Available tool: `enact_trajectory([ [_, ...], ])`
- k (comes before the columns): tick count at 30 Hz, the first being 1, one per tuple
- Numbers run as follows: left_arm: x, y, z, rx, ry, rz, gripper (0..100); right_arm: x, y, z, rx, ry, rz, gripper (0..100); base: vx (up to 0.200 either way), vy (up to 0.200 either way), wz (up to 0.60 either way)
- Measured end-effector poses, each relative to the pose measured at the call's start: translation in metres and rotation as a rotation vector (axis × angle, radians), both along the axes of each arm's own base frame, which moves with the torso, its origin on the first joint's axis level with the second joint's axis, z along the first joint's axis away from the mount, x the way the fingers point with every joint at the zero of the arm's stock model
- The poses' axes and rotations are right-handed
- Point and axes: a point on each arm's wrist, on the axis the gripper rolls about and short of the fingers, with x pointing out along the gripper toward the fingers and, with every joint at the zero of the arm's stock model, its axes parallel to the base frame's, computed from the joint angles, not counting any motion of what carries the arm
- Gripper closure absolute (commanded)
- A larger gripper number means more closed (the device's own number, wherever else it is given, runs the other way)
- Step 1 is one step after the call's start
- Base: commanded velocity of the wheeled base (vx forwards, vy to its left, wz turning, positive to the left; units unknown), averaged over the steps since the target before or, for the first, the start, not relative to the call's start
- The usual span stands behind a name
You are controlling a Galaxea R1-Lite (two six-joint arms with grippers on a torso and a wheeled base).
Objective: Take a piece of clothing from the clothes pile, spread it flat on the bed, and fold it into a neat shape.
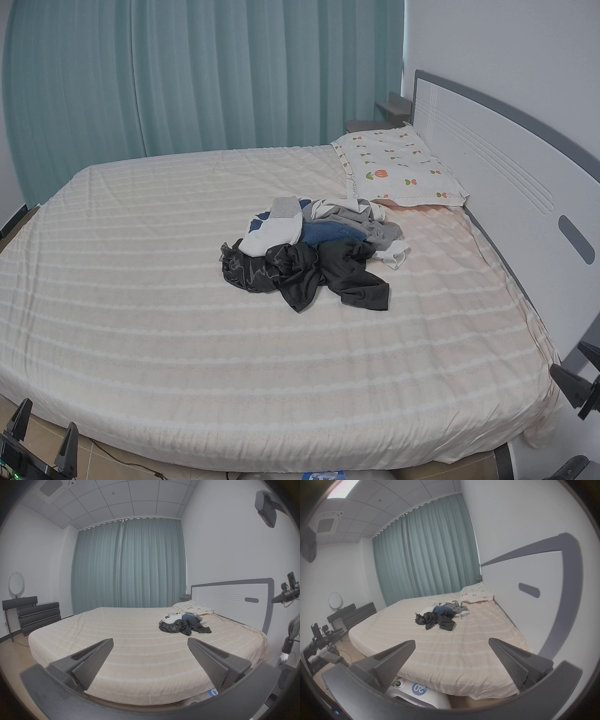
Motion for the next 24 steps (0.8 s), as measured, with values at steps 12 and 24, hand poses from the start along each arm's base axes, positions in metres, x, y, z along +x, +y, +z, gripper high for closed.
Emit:
enact_trajectory([
  [12,0.0,0.0,0.0,0.0,0.0,0.0,0,0.115,0.025,0.017,0.077,0.219,0.058,0,0.0,0.0,0.0],
  [24,0.0,0.0,0.0,0.0,-0.001,0.0,0,0.26,0.08,-0.015,0.224,0.386,0.026,0,0.0,0.0,0.0],
])
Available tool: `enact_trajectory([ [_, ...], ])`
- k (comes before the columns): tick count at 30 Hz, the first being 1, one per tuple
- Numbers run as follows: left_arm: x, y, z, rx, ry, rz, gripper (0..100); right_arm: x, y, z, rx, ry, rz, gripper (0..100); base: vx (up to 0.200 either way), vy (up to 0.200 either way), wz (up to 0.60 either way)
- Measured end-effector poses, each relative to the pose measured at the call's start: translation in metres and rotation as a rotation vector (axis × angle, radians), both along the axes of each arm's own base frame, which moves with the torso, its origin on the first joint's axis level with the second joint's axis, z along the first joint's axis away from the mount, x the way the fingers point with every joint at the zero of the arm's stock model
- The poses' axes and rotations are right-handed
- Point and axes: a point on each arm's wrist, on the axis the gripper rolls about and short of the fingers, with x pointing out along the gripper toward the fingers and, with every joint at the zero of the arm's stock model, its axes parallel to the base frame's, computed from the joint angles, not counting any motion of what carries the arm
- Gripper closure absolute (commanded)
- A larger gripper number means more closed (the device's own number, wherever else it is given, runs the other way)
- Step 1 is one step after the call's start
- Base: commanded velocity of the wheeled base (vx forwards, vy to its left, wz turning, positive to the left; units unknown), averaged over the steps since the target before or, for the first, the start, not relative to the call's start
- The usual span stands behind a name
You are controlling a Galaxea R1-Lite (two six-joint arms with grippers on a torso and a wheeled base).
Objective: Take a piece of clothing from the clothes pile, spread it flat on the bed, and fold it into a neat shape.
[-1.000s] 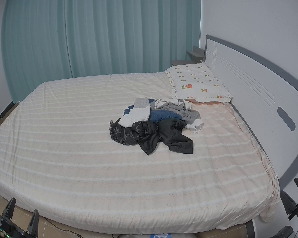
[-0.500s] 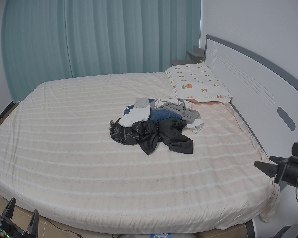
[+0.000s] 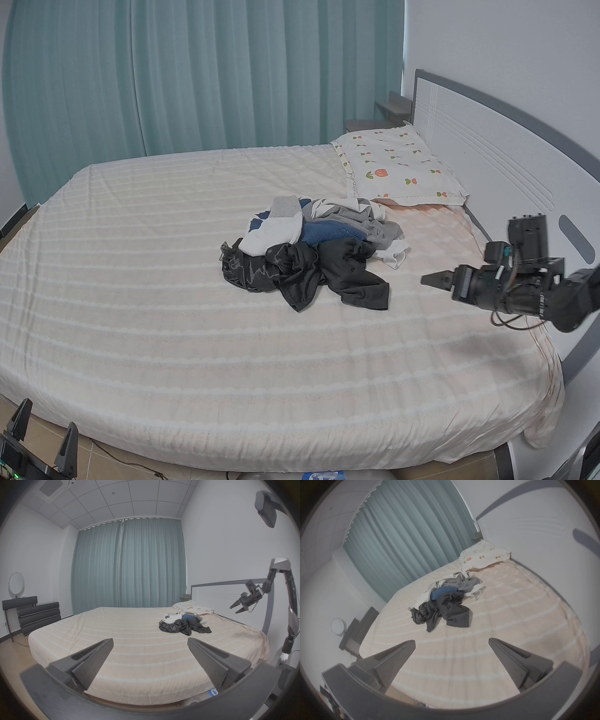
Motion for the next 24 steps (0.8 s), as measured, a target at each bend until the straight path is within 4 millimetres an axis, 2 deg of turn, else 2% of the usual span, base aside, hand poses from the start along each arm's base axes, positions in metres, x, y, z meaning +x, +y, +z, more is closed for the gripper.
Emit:
enact_trajectory([
  [5,0.0,0.0,0.0,0.0,0.0,-0.001,0,0.059,0.031,-0.029,0.051,0.028,-0.04,0,0.0,0.0,0.0],
  [11,0.0,0.0,0.0,0.0,0.0,0.0,0,0.106,0.054,-0.065,0.058,0.038,-0.094,0,0.0,0.0,0.0],
  [18,0.0,0.0,0.0,0.0,0.0,0.0,0,0.141,0.068,-0.108,0.043,0.05,-0.131,0,0.0,0.0,0.0],
  [24,0.0,0.0,0.0,0.0,0.0,0.0,0,0.161,0.075,-0.125,0.044,0.028,-0.145,0,0.0,0.0,0.0],
])
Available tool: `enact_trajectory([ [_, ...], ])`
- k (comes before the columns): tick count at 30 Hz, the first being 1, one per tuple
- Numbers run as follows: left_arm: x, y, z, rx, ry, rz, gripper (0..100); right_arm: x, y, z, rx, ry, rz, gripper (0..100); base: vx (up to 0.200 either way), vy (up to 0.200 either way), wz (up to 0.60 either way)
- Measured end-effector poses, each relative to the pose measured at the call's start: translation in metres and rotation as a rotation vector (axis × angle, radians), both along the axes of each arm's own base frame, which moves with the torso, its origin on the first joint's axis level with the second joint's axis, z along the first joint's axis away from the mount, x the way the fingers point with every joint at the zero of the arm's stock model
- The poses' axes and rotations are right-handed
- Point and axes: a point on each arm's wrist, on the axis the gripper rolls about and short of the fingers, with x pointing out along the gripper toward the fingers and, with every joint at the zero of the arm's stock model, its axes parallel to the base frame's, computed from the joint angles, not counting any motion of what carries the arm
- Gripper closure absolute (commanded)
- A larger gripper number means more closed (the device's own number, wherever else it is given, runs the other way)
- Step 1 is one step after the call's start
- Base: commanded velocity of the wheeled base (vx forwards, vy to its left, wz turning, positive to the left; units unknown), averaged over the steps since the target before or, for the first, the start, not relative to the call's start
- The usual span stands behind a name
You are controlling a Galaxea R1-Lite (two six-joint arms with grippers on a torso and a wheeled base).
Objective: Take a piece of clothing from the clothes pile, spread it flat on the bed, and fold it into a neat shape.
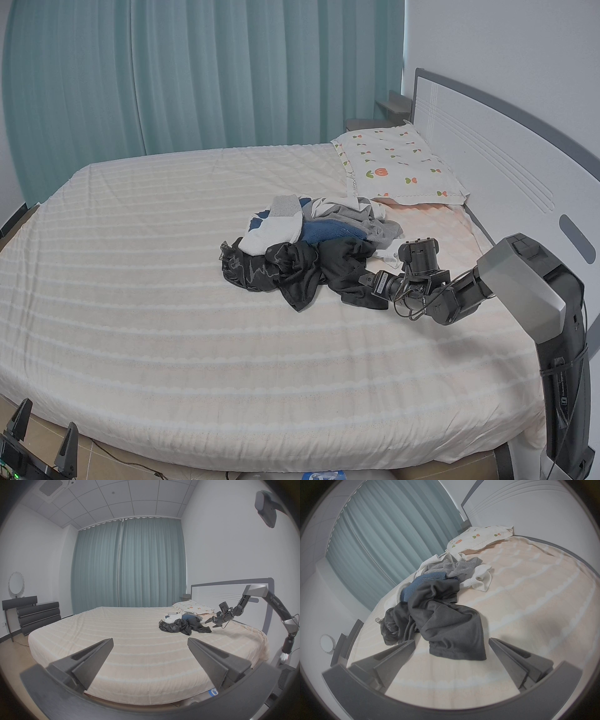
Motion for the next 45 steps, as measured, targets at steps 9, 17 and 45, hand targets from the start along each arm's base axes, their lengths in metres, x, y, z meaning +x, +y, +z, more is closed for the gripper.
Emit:
enact_trajectory([
  [9,0.0,0.0,0.0,0.0,0.0,0.0,0,0.023,0.001,-0.021,-0.006,-0.021,-0.028,0,0.0,0.0,0.0],
  [17,0.0,0.0,0.0,0.0,0.001,0.0,0,0.039,0.005,-0.035,-0.005,-0.039,-0.034,0,0.0,0.0,0.0],
  [45,0.0,0.0,0.0,0.001,0.001,0.0,0,-0.036,-0.01,-0.026,0.109,0.11,0.099,100,0.0,0.0,0.0],
])
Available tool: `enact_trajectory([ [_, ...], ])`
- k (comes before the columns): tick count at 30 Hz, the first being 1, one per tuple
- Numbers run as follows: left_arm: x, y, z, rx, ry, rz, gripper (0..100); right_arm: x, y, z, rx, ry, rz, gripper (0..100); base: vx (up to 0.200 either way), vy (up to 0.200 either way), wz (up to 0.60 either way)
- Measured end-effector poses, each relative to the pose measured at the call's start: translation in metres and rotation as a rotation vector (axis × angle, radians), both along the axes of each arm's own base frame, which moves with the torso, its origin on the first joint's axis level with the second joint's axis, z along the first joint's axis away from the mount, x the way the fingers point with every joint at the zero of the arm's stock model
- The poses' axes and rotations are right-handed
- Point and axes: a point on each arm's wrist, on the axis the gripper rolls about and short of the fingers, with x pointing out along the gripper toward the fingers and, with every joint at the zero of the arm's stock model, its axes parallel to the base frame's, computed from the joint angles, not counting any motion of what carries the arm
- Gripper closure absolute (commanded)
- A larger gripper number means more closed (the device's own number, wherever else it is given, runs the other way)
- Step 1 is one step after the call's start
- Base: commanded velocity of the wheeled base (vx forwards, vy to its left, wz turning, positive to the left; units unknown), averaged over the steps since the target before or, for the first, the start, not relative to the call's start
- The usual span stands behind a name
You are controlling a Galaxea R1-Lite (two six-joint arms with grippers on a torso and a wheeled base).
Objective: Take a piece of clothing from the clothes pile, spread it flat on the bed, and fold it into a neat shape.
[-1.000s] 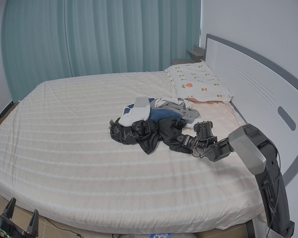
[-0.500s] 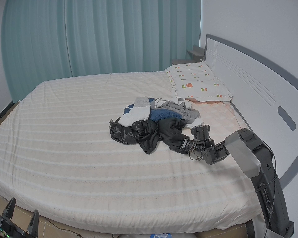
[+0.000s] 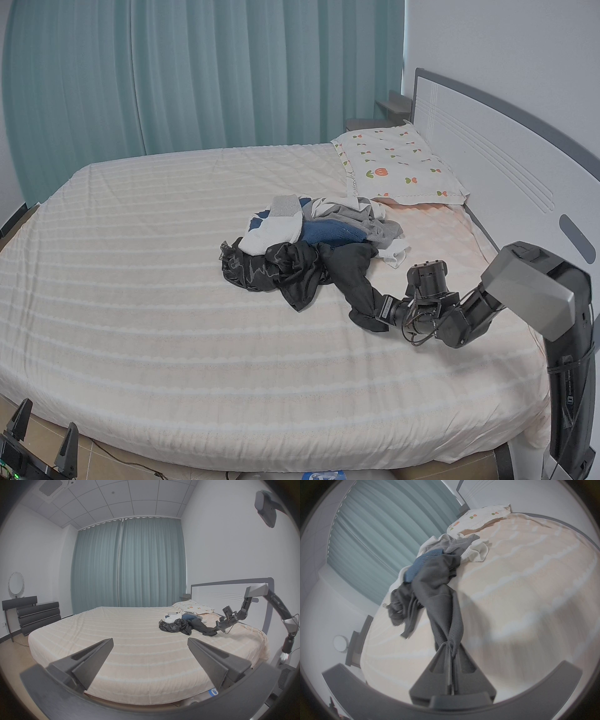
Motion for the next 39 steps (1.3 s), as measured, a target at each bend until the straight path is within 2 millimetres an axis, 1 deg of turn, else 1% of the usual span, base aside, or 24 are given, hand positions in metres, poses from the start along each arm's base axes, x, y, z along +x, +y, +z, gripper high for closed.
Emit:
enact_trajectory([
  [4,0.0,0.0,0.001,-0.006,-0.012,0.0,0,-0.035,-0.008,0.017,0.048,0.019,0.044,100,0.0,0.0,0.0],
  [6,-0.001,0.0,0.007,-0.026,-0.037,-0.001,0,-0.051,-0.012,0.024,0.069,0.022,0.058,100,0.0,0.0,0.0],
  [9,-0.006,0.0,0.029,-0.064,-0.102,-0.006,0,-0.079,-0.018,0.038,0.109,0.017,0.086,100,0.0,0.0,0.0],
  [12,-0.007,0.0,0.05,-0.074,-0.122,-0.018,0,-0.103,-0.022,0.049,0.139,0.005,0.111,100,0.0,0.0,0.0],
  [16,0.007,0.0,0.071,-0.077,-0.057,-0.046,0,-0.131,-0.025,0.061,0.169,-0.021,0.144,100,0.0,0.0,0.0],
  [21,0.039,-0.002,0.09,-0.087,0.043,-0.102,0,-0.157,-0.028,0.069,0.191,-0.04,0.172,100,0.0,0.0,0.0],
  [24,0.065,-0.006,0.098,-0.109,0.107,-0.14,0,-0.169,-0.031,0.071,0.202,-0.045,0.184,100,0.0,0.0,0.0],
  [27,0.092,-0.012,0.101,-0.14,0.175,-0.172,0,-0.18,-0.033,0.073,0.21,-0.053,0.192,100,0.0,0.0,0.0],
  [33,0.147,-0.033,0.101,-0.203,0.302,-0.214,0,-0.195,-0.039,0.076,0.224,-0.069,0.201,100,0.0,0.0,0.0],
  [39,0.208,-0.067,0.089,-0.256,0.432,-0.234,0,-0.209,-0.046,0.078,0.237,-0.088,0.202,100,0.0,0.0,0.0],
])
